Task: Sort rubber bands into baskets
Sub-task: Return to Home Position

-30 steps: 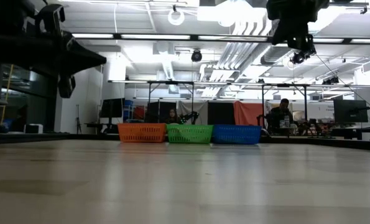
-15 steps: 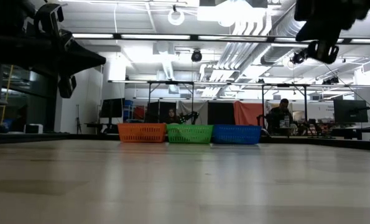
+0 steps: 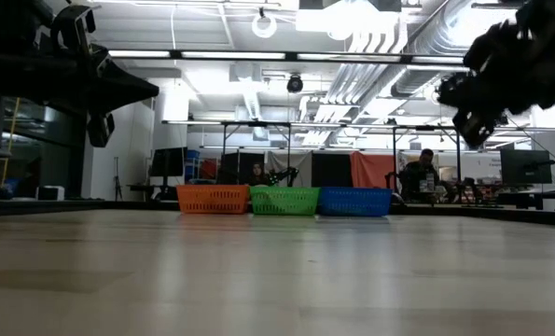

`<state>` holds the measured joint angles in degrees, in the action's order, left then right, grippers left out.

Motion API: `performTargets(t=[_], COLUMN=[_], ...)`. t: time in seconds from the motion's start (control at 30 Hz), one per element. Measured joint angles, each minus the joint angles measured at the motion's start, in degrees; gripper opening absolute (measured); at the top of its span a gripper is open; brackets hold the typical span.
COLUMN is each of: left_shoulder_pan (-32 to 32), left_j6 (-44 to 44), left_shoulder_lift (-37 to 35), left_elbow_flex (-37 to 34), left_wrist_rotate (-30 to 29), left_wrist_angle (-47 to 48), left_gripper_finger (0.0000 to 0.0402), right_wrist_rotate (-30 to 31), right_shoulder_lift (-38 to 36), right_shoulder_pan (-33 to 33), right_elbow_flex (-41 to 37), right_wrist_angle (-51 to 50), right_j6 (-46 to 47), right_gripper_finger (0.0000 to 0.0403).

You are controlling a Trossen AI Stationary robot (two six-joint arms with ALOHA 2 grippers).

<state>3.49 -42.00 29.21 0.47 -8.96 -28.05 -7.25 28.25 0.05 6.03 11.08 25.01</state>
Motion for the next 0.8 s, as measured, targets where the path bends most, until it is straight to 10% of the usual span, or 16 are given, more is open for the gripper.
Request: performTargets(t=[0.47,0.8], left_shoulder_pan=[0.0,0.9], left_j6=[0.0,0.0], left_shoulder_lift=[-0.1,-12.6], left_elbow_flex=[0.0,0.0], left_wrist_rotate=[0.0,0.0], left_wrist_angle=[0.6,5.8], left_gripper_finger=[0.0001,0.0001], right_wrist_rotate=[1.2,1.2], right_shoulder_lift=[0.2,-19.1], right_shoulder_pan=[0.1,0.4], right_elbow_flex=[-2.8,-2.8], right_wrist_angle=[-17.6,-17.5], right_j6=[0.5,0.4], right_gripper_finger=[0.0000,0.0000])
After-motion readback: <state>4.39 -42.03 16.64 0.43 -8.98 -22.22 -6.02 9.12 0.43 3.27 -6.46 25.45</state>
